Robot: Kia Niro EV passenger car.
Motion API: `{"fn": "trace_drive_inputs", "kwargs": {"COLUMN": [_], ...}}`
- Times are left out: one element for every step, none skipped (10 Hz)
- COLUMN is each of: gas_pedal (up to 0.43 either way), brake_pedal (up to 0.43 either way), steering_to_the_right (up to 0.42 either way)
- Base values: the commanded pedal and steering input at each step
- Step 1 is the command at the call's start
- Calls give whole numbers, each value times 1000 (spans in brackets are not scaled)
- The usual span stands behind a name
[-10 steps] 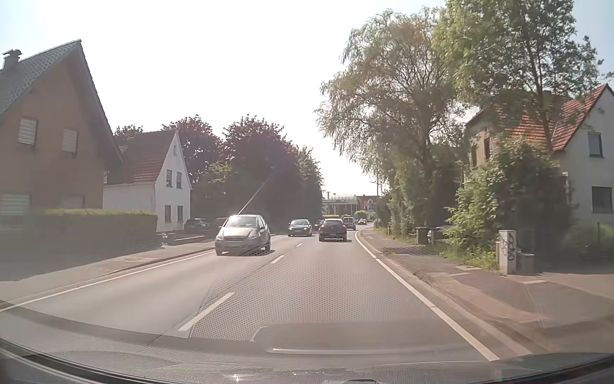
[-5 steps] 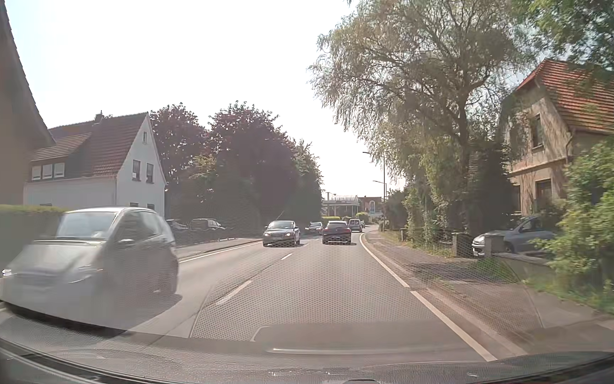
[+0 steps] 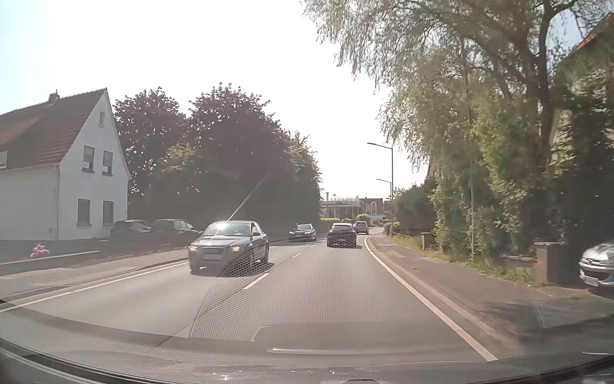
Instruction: Follow the waypoints while adhering to traffic rules and regulations
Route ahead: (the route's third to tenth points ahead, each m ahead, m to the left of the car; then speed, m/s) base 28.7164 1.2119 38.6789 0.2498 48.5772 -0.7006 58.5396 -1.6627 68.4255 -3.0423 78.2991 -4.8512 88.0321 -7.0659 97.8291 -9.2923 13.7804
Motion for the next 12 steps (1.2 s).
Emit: {"fn": "trace_drive_inputs", "kwargs": {"gas_pedal": [150,150,150,150,150,150,150,150,150,150,150,150], "brake_pedal": [0,0,0,0,0,0,0,0,0,0,0,0], "steering_to_the_right": [6,10,11,10,9,9,9,9,9,8,9,8]}}
